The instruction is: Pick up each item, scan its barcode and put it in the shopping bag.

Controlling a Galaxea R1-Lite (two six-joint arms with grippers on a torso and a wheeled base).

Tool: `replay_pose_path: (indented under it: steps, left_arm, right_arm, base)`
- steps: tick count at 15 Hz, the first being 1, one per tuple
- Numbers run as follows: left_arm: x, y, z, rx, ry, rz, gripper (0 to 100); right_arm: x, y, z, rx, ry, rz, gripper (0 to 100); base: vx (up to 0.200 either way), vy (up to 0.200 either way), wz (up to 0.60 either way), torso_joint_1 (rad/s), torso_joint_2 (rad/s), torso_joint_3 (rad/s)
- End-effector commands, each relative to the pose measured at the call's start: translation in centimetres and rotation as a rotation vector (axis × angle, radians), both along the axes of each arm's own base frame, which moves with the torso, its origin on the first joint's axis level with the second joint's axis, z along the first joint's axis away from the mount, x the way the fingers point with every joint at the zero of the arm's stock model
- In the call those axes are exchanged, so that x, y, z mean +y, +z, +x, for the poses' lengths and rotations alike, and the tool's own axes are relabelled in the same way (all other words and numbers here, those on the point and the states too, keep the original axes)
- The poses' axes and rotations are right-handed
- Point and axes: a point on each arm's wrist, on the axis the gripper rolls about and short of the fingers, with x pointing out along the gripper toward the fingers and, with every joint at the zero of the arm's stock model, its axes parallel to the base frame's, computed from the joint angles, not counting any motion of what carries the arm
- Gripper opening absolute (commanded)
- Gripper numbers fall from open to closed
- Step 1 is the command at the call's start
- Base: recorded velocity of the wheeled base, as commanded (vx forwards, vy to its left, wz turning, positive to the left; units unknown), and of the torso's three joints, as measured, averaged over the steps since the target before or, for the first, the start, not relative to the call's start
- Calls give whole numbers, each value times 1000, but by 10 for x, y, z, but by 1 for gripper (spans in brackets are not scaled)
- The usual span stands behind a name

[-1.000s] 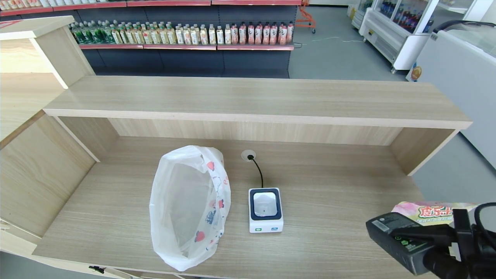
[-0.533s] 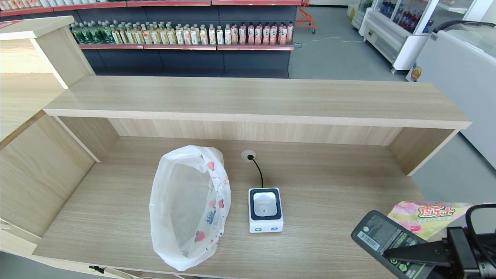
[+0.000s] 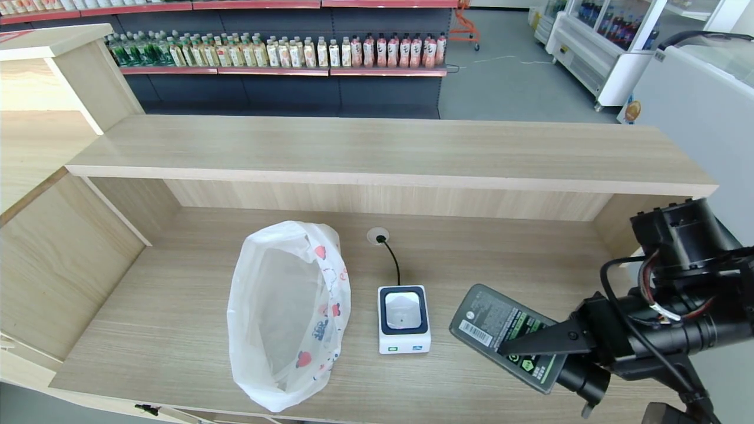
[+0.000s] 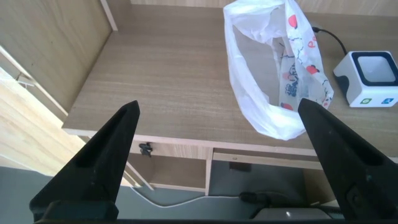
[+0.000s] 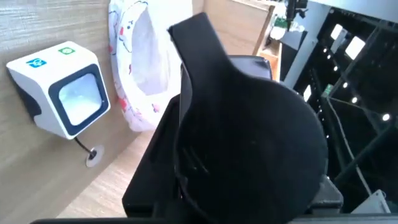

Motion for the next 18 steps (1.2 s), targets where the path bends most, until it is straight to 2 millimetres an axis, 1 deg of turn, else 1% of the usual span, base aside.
replay_pose_path:
  steps: [1,2,3,4,9,10,13,18]
  left_arm:
    - [0,0,0,0,0,0,100]
    - [0,0,0,0,0,0,100]
    - [0,0,0,1,0,0,100]
    - [0,0,0,0,0,0,100]
    - [0,0,0,0,0,0,100]
    - [0,0,0,0,0,0,100]
    - [0,0,0,0,0,0,100]
    - [0,0,0,0,0,0,100]
  right_arm:
    - [20,-13,9,-24,94,-22,0]
    - [23,-15,9,-22,106,-22,0]
    - [32,-17,11,-42,134,-13,0]
    - [34,-17,13,-59,142,-2,0]
    - [37,-15,12,-112,154,24,0]
    - [41,-16,9,-120,175,29,0]
    - [47,-17,8,-134,195,36,0]
    - [49,-17,13,-175,190,53,0]
  base:
    - [0,0,0,0,0,0]
    - [0,0,0,0,0,0]
    - [0,0,0,0,0,0]
    - [0,0,0,0,0,0]
    - [0,0,0,0,0,0]
    - [0,0,0,0,0,0]
    - [0,0,0,0,0,0]
    - [0,0,0,0,0,0]
